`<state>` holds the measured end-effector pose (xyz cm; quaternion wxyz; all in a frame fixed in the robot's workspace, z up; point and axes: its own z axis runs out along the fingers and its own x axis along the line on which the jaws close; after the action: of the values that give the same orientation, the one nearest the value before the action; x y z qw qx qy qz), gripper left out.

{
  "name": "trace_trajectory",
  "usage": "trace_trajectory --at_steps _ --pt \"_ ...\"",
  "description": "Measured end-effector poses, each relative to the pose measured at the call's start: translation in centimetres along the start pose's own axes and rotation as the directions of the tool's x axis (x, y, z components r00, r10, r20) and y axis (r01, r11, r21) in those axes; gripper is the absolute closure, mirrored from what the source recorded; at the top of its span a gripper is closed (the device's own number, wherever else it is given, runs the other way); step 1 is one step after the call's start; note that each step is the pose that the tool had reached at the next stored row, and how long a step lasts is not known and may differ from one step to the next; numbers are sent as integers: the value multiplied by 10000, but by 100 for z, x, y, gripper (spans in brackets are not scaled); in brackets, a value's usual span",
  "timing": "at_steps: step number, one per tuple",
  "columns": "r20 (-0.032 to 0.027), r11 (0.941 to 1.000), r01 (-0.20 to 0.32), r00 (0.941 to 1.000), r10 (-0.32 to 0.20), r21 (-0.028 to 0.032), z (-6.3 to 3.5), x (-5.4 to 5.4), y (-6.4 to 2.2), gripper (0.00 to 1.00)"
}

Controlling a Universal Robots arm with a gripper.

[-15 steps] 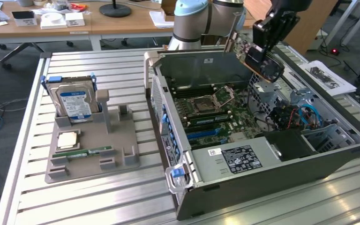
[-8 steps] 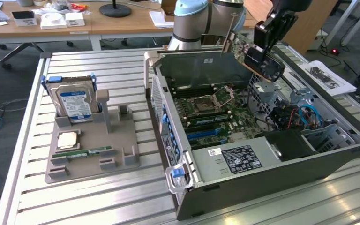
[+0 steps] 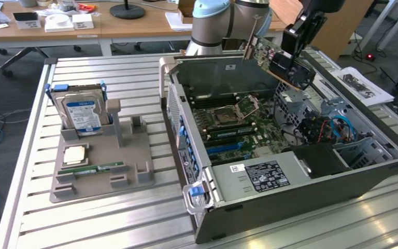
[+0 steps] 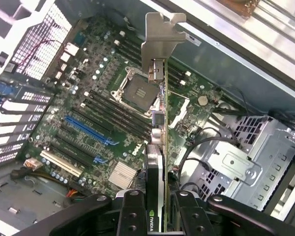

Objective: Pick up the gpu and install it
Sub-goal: 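Insert the gpu into the slot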

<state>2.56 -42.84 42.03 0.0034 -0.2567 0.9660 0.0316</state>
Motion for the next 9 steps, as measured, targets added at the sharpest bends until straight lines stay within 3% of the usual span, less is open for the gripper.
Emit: trace_trajectory --at_steps 9 --pt "-44 9972 743 9972 -743 -19 0 0 0 73"
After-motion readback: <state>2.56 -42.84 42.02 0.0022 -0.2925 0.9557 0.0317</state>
